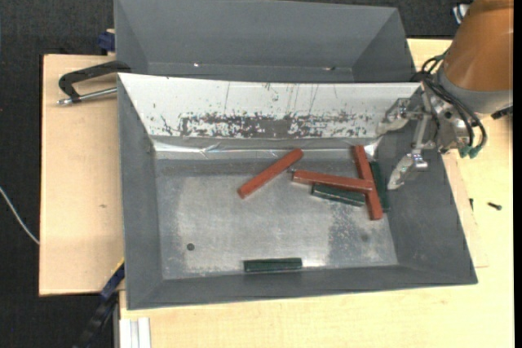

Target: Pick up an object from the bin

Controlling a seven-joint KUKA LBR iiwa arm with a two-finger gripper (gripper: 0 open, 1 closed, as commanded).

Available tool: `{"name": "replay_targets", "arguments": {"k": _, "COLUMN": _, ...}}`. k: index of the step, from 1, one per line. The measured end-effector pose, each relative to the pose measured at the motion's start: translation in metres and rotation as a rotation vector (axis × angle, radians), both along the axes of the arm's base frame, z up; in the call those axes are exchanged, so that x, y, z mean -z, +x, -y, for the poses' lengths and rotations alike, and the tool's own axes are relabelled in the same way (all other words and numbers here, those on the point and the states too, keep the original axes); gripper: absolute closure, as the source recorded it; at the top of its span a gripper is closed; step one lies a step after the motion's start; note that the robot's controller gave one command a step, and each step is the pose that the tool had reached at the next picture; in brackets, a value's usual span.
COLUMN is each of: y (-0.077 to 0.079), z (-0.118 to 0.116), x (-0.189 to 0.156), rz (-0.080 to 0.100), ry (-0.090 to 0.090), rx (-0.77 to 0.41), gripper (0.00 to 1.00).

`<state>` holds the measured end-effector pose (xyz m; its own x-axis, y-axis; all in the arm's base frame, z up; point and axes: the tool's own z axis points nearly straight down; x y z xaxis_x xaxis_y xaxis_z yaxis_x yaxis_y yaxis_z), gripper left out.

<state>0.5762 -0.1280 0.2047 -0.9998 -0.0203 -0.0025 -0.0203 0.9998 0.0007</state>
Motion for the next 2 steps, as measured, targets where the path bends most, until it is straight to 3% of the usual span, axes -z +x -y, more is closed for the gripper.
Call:
{"name": "replay_targets", "arguments": {"k": 1, "y": -0.006, "z": -0.015, "x": 0.048, "rz": 0.006, "ry": -0.001, "rx": 0.063, "gripper": 0.00}}
{"name": "replay_targets", "arguments": {"k": 2, "y": -0.017, "z": -0.008, "x": 0.108, "rz": 0.003, "ry": 0.001, "rx": 0.198, "gripper": 0.00}}
